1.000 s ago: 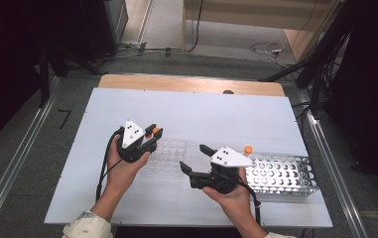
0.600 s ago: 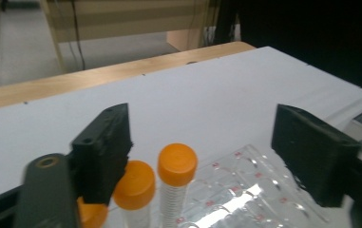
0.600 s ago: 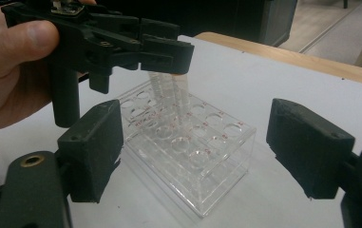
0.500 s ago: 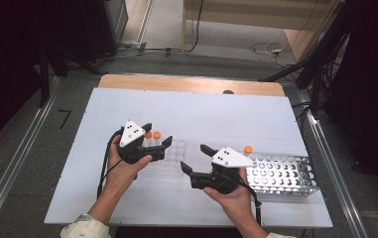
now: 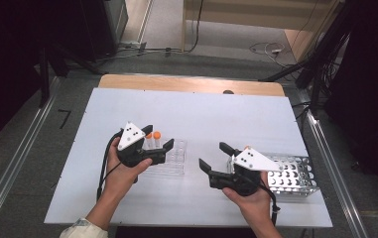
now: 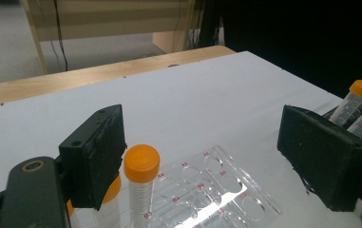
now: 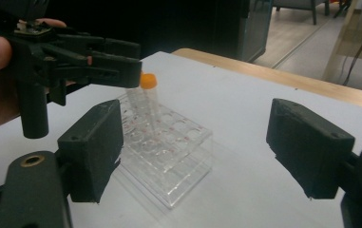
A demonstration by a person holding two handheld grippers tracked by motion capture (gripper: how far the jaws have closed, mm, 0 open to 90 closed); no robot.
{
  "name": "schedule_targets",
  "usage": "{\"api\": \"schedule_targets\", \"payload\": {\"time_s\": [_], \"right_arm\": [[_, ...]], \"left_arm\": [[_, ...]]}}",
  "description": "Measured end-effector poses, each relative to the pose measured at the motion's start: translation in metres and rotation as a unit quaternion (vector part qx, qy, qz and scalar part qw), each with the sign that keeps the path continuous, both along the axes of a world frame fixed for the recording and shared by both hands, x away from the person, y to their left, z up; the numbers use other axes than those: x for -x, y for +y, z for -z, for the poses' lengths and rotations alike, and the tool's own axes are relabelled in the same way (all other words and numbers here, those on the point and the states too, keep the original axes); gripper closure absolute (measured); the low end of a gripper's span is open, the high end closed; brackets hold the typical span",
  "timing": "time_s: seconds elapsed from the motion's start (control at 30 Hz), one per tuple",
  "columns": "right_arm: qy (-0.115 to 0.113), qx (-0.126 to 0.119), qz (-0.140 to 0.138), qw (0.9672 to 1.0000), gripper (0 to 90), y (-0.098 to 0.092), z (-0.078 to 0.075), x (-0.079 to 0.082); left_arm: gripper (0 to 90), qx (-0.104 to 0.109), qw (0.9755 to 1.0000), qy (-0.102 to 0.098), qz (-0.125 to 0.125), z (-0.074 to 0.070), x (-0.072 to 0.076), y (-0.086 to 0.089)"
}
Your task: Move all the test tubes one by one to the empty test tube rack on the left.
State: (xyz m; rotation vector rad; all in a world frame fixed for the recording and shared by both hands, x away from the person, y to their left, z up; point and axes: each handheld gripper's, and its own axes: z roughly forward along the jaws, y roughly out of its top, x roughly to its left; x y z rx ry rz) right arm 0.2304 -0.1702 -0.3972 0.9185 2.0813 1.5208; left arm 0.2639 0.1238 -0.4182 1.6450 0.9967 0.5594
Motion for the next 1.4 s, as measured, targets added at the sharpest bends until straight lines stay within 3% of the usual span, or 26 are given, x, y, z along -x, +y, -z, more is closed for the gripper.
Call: {"api": "schedule_targets", "payload": {"time_s": [0.3, 0.57, 0.83, 1.03, 1.4], "right_arm": [[-0.006, -0.001, 0.034, 0.9994, 18.5, -0.036, 0.000, 0.009], [0.004, 0.003, 0.065, 0.9979, 19.2, -0.060, 0.012, 0.014], [0.016, 0.020, 0.086, 0.9959, 22.1, -0.067, 0.038, 0.011], [0.009, 0.031, 0.102, 0.9943, 27.2, -0.067, 0.054, 0.004], [0.018, 0.036, 0.100, 0.9942, 50.3, -0.068, 0.069, -0.006]], "left_arm": [[16.7, -0.001, 1.0000, -0.002, 0.001, -0.001, 0.004, -0.001], [16.7, -0.005, 1.0000, -0.003, 0.004, -0.001, 0.005, -0.003], [16.7, -0.006, 1.0000, 0.001, 0.005, 0.002, 0.006, -0.005], [16.7, -0.005, 1.0000, 0.002, 0.005, 0.003, 0.006, -0.004], [16.7, -0.005, 1.0000, 0.003, 0.008, 0.004, 0.008, -0.005]]}}
